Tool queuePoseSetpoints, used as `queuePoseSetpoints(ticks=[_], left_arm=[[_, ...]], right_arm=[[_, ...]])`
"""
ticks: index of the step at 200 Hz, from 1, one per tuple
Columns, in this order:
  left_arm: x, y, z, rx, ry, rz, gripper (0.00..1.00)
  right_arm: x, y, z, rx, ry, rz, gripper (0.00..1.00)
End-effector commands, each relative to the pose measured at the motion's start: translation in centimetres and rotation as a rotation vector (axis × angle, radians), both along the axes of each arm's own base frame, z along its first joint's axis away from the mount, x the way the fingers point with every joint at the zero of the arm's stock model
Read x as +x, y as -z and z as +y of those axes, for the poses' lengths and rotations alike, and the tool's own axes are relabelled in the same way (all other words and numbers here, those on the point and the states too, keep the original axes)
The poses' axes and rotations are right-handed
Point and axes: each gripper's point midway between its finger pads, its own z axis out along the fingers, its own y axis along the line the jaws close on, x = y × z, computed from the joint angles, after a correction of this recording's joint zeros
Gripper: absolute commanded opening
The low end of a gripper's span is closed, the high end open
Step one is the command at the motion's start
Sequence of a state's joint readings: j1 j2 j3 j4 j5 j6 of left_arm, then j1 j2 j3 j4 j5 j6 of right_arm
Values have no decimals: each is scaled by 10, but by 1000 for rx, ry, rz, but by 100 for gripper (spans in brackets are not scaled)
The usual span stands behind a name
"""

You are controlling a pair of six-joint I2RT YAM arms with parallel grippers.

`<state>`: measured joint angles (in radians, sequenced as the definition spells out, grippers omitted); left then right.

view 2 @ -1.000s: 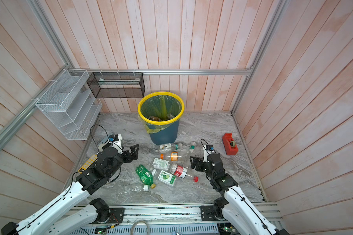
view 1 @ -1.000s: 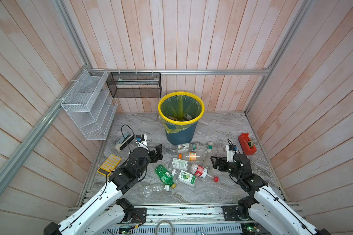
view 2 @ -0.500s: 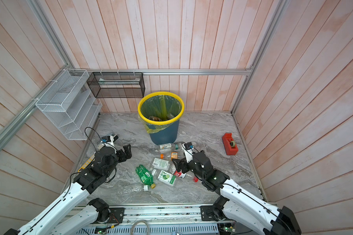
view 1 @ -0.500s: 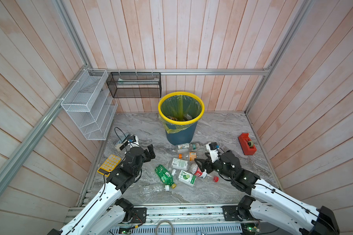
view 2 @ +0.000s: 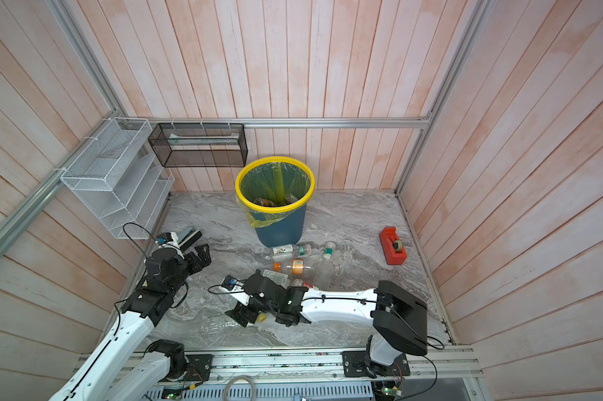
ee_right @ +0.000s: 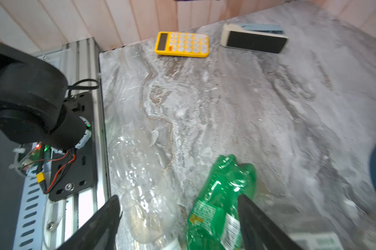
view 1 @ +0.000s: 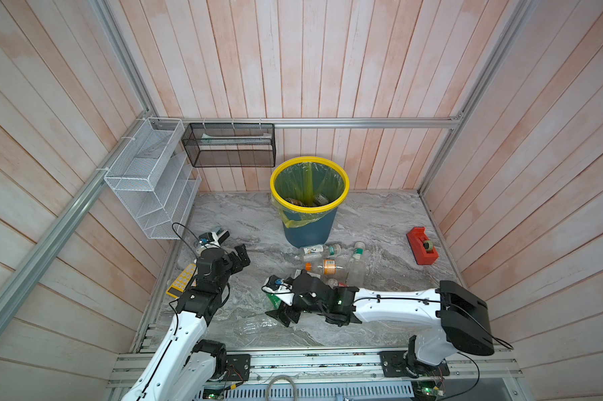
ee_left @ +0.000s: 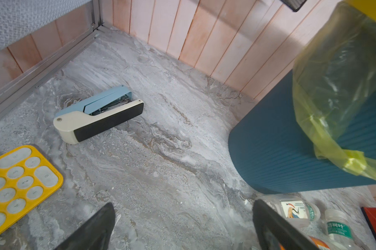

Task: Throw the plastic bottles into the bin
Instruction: 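Reach the right gripper across to the clear unlabelled bottle and grasp it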

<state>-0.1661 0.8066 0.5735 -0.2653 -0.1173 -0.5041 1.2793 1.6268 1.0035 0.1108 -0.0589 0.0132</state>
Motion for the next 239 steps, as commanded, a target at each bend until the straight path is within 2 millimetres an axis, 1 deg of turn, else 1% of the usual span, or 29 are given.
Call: queuePoseSetpoints(ticks=[1, 22, 44, 62, 94, 101, 103, 105, 108, 138, 155, 168, 197, 207, 222, 239], left_arm=[[0, 5, -5, -49, 35, 9, 100], [-2, 8, -4, -57, 26, 14, 100], [-2, 9, -3, -61, 27, 19, 100], [-3, 7, -4, -64, 28, 16, 100], [-3, 8, -6, -71, 42, 17, 100], [-3, 9, -7, -71, 46, 20, 100], [-3, 9, -7, -72, 45, 20, 100], [-3, 8, -7, -71, 45, 19, 100], [-3, 9, -6, -71, 44, 21, 100], [-3, 10, -5, -69, 40, 25, 100], [-4, 11, -5, -69, 39, 26, 100], [-4, 11, -4, -66, 36, 27, 100], [-5, 9, -3, -67, 29, 23, 100], [-5, 9, -3, -67, 27, 22, 100], [-5, 8, -3, -68, 28, 23, 100], [-6, 7, -2, -69, 23, 19, 100]], right_arm=[[-8, 19, 6, -93, -98, -16, 85], [-10, 35, 12, -152, -138, -16, 85], [-23, 51, 20, -210, -212, 4, 86], [-33, 63, 22, -250, -258, 9, 86], [-37, 80, 23, -309, -293, 7, 85], [-39, 87, 21, -331, -303, 10, 85], [-39, 90, 20, -340, -307, 12, 84], [-38, 83, 26, -325, -308, 5, 84], [-38, 83, 28, -326, -312, 3, 84], [-40, 101, 31, -379, -330, 5, 80], [-41, 107, 33, -394, -339, 9, 74], [-43, 106, 36, -387, -353, 14, 71], [-46, 105, 39, -380, -372, 23, 67], [-45, 101, 39, -368, -368, 16, 61], [-44, 85, 40, -320, -351, -2, 50], [-40, 57, 40, -242, -311, -26, 48]])
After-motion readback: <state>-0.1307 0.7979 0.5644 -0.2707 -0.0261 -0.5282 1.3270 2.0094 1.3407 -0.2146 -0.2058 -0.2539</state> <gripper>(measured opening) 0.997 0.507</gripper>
